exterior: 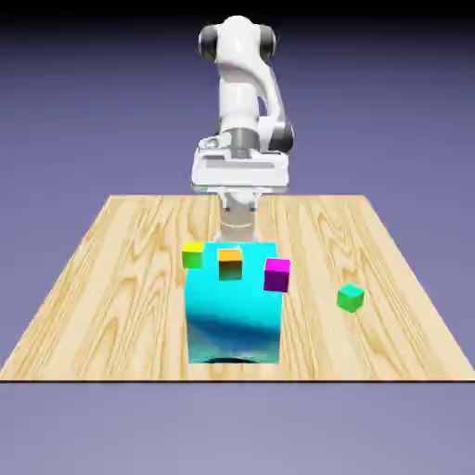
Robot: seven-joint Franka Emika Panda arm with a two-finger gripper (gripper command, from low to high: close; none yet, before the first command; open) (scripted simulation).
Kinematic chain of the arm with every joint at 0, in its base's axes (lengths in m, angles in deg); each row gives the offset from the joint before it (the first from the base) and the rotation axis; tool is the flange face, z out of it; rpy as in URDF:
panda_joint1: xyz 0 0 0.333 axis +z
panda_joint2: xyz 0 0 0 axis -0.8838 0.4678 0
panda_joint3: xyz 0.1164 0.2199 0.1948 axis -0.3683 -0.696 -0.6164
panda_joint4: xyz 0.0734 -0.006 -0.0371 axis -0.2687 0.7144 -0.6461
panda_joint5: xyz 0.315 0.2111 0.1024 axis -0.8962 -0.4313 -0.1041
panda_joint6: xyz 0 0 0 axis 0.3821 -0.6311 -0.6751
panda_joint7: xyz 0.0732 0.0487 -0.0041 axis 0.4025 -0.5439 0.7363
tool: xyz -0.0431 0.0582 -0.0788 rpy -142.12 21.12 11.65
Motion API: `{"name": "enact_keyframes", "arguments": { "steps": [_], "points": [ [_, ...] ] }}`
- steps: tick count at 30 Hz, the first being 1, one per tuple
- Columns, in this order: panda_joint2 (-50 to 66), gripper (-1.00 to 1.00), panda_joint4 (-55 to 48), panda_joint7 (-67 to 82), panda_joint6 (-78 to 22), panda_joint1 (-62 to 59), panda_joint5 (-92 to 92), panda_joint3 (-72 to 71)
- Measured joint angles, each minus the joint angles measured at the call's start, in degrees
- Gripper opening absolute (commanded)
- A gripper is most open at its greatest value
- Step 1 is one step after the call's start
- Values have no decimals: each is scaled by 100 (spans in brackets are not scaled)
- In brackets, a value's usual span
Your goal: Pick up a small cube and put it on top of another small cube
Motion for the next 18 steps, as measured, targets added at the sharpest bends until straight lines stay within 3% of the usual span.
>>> {"name": "enact_keyframes", "arguments": {
  "steps": [13, 18],
  "points": [
    [2699, 0, -2007, -376, -3060, 1821, 9, -753],
    [3737, 0, -2292, -752, -3745, 2240, 227, -1341]
  ]
}}
